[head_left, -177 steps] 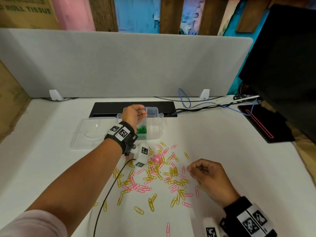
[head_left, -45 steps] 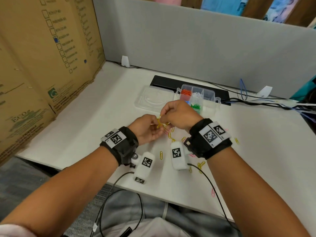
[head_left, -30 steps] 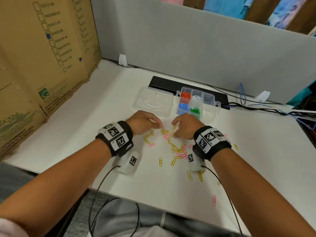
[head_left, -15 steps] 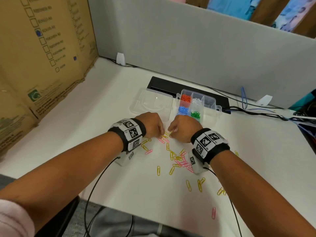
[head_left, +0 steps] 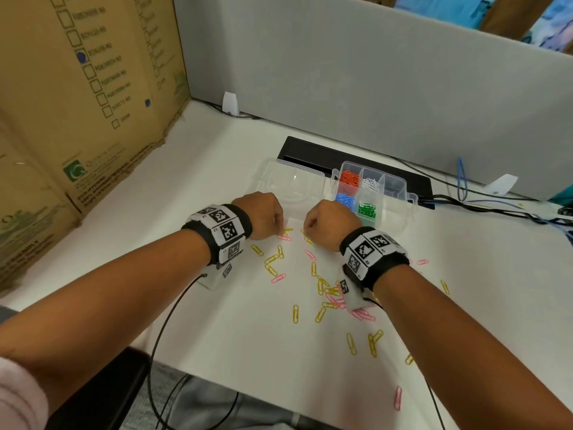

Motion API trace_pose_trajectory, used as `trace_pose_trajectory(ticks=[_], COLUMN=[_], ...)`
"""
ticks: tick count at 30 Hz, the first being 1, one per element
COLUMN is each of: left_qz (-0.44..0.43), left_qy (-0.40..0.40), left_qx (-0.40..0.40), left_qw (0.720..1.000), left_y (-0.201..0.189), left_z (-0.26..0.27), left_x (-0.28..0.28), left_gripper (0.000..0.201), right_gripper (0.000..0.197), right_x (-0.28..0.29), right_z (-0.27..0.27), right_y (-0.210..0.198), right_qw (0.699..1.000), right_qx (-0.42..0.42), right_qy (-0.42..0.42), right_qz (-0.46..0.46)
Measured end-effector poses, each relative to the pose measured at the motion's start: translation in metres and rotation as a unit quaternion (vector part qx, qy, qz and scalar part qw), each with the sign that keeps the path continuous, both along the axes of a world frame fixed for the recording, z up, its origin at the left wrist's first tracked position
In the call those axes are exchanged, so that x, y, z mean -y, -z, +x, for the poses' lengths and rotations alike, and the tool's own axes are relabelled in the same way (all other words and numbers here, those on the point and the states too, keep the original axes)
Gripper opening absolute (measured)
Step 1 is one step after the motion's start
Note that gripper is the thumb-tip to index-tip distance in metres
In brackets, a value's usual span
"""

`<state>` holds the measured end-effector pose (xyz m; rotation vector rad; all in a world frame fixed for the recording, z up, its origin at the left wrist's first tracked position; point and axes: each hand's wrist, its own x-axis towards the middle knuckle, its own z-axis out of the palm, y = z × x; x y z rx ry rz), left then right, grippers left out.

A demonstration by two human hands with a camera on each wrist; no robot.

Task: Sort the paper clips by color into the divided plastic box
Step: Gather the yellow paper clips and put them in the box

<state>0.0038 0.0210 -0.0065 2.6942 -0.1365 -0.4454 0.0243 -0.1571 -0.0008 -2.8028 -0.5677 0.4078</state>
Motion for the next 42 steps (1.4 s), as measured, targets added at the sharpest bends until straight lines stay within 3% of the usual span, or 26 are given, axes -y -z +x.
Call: trace_pose_trajectory(ticks=[4, 7, 14, 19, 26, 30, 34, 38, 42], left_qz=[-0.033, -0.052, -0.024, 0.011, 0.032, 0.025, -0.022, 0.021, 0.009], left_qy=[0.01, 0.01, 0.013, -0.01, -0.036, -0.013, 0.001, 0.023, 0.044], left_qx=[-0.029, -0.007, -0.009, -0.007, -0.056, -0.049, -0.037, -0.043, -0.028], left_qw=[0.999, 0.999, 1.0, 1.0, 0.997, 0.998, 0.999, 0.999, 0.999], left_y=[0.0, -0.003, -0.004, -0.006, 0.002, -0.001, -0.012, -0.013, -0.013], left_z=[-0.003, -0.006, 0.001, 0.001, -0.02, -0.034, -0.045, -0.05, -0.055], left_x=[-0.008, -0.008, 0.004, -0.01, -0.028, -0.026, -0.038, -0.048, -0.04], left_gripper=[0.012, 0.012, 0.004, 0.012, 0.029, 0.032, 0.02, 0.033, 0.023], right_gripper=[0.017, 0.017, 0.018, 0.023, 0.015, 0.016, 0.021, 0.023, 0.02], right_x=[-0.01, -0.006, -0.007, -0.014, -0.017, -0.02, -0.014, -0.012, -0.024], right_z=[-0.002, -0.002, -0.007, -0.013, -0.029, -0.044, -0.055, -0.06, -0.067], right_y=[0.0, -0.001, 0.0, 0.0, 0.008, 0.009, 0.002, 0.002, 0.0], right_qw=[0.999, 0.999, 1.0, 1.0, 0.999, 0.999, 0.996, 0.997, 0.998], right_qx=[-0.031, -0.036, -0.017, -0.013, -0.023, -0.032, -0.034, -0.043, -0.048], right_qy=[-0.02, -0.007, 0.012, 0.009, 0.032, 0.032, 0.048, 0.062, 0.03], right_qz=[0.034, 0.022, 0.013, 0.015, 0.009, 0.014, 0.065, 0.002, -0.001])
